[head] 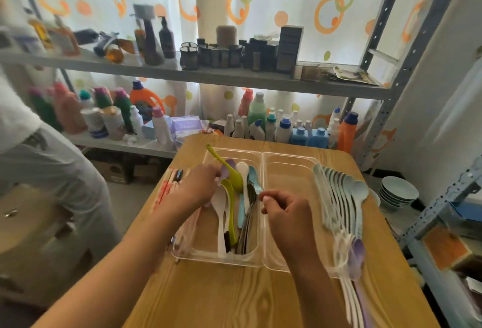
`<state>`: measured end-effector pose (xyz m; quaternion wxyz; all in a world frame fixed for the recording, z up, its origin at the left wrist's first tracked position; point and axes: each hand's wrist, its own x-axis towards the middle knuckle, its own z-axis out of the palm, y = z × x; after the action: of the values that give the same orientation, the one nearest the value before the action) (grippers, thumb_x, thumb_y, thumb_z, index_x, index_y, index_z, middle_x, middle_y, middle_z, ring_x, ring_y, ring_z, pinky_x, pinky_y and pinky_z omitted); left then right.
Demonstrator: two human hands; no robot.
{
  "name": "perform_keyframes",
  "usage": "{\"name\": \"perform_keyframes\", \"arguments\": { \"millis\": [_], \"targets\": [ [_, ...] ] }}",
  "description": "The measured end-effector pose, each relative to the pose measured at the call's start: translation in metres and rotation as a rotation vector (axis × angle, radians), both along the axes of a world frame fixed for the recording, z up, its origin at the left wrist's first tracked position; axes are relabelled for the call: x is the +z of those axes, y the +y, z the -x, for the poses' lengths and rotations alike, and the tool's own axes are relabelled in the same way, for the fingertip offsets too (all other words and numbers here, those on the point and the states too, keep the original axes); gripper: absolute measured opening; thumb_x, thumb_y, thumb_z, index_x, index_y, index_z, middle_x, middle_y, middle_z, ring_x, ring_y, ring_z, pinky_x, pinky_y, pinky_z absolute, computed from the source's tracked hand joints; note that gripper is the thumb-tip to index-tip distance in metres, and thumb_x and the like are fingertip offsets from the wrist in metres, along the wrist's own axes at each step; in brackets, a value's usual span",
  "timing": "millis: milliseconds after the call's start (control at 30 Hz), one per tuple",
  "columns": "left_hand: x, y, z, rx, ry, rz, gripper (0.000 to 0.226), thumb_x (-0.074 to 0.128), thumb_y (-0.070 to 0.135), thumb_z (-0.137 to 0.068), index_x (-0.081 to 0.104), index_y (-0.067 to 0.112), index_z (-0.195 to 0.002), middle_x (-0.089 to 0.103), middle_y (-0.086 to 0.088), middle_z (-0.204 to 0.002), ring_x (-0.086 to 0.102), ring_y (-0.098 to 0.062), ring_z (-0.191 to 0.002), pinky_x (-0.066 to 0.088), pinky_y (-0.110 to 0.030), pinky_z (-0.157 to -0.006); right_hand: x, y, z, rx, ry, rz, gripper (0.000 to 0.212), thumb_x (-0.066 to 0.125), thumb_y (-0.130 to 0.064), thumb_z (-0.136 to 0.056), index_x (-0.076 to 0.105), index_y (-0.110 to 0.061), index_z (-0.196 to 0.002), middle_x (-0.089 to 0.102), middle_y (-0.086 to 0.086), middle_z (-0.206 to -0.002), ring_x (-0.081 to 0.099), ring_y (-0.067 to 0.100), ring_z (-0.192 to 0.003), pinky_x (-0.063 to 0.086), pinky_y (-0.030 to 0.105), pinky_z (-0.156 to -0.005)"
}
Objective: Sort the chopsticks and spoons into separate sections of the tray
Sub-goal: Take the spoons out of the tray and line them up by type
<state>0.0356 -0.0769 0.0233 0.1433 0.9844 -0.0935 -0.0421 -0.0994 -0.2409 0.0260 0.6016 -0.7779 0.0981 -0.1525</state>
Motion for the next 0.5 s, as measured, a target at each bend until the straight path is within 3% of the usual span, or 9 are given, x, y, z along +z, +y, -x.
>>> {"name": "perform_keyframes", "arguments": {
  "millis": [133, 267, 333, 400, 500],
  "targets": [
    [-0.013, -0.009, -0.005, -0.087, -0.013, -0.004, 0.038, 0.043, 0.037, -0.1, 0.046, 0.027, -0.136, 0.061, -0.01, -0.116, 0.058, -0.027, -0.108, 0.043, -0.037, -0.092, -0.007, -0.004, 0.002, -0.029, 0.009, 0.016, 0.02, 0.06, -0.01, -0.095, 0.073, -0.025, -0.093, 0.072, -0.008, -0.076, 0.067, 0.003, -0.071, 0.054, 0.018, -0.059],
    [-0.021, -0.007, -0.008, -0.131, -0.059, -0.003, 0.041, 0.048, 0.021, -0.098, 0.045, 0.03, -0.139, 0.061, -0.004, -0.115, 0.06, -0.022, -0.11, 0.045, -0.034, -0.095, -0.011, -0.014, 0.004, -0.063, 0.033, -0.024, 0.019, 0.059, -0.008, -0.095, 0.074, -0.019, -0.093, 0.07, -0.005, -0.071, 0.066, 0.006, -0.066, 0.05, 0.014, -0.054],
    [-0.019, -0.006, -0.004, -0.129, -0.077, 0.027, 0.039, 0.05, 0.023, -0.098, 0.044, 0.034, -0.134, 0.062, -0.001, -0.112, 0.061, -0.02, -0.109, 0.047, -0.035, -0.094, -0.012, -0.018, 0.005, -0.063, 0.041, -0.031, 0.019, 0.059, -0.007, -0.094, 0.074, -0.02, -0.091, 0.07, -0.006, -0.071, 0.065, 0.005, -0.065, 0.049, 0.013, -0.053],
    [-0.012, -0.004, 0.0, -0.115, -0.088, 0.047, 0.033, 0.053, 0.02, -0.096, 0.049, 0.032, -0.127, 0.064, -0.003, -0.104, 0.063, -0.023, -0.103, 0.048, -0.031, -0.087, -0.012, -0.02, 0.004, -0.063, 0.049, -0.035, 0.02, 0.06, -0.007, -0.094, 0.074, -0.02, -0.089, 0.07, -0.006, -0.07, 0.065, 0.006, -0.064, 0.05, 0.013, -0.053],
    [0.006, 0.001, 0.005, -0.086, -0.115, 0.104, 0.02, 0.063, 0.008, -0.087, 0.057, 0.026, -0.087, 0.058, 0.006, -0.082, 0.064, -0.021, -0.088, 0.046, -0.026, -0.075, -0.013, -0.019, 0.004, -0.042, 0.061, -0.012, 0.02, 0.06, -0.009, -0.094, 0.073, -0.023, -0.089, 0.071, -0.005, -0.07, 0.067, 0.011, -0.067, 0.053, 0.02, -0.056]
  ]
}}
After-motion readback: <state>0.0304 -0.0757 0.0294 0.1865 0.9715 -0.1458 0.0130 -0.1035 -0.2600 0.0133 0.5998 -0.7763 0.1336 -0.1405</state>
